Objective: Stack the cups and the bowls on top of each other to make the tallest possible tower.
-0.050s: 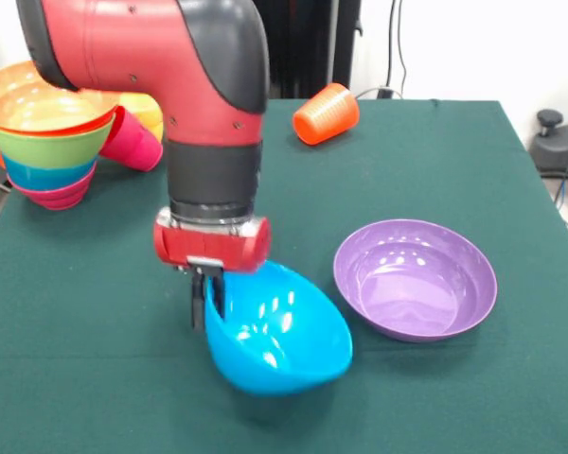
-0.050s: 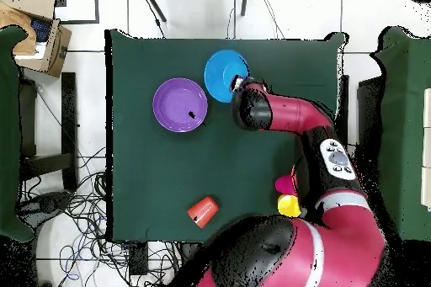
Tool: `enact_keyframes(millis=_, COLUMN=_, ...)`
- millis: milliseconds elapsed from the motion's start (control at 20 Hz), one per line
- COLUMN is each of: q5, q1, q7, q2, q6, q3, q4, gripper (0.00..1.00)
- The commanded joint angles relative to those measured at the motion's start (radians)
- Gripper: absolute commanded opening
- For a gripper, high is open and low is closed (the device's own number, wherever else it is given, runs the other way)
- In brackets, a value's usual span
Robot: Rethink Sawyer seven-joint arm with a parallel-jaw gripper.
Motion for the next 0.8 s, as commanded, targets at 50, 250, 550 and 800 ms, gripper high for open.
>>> enact_keyframes(millis=50, q5=0.024, q1=-0.130, q7=-0.197, q2=-0.198, q6=0.253, q3=0.260, q4=0.187, gripper=0.00)
enact_keyframes(millis=250, q5=0.041, q1=-0.196, q7=-0.213, q2=-0.251, q6=0.316, q3=0.340, q4=0.240, gripper=0.00)
enact_keyframes(millis=550, q5=0.047, q1=-0.288, q7=-0.250, q2=-0.327, q6=0.423, q3=0.445, q4=0.335, gripper=0.00)
enact_keyframes(millis=800, q5=0.047, q1=-0.406, q7=-0.318, q2=-0.392, q6=0.471, q3=0.579, q4=0.476, gripper=0.00)
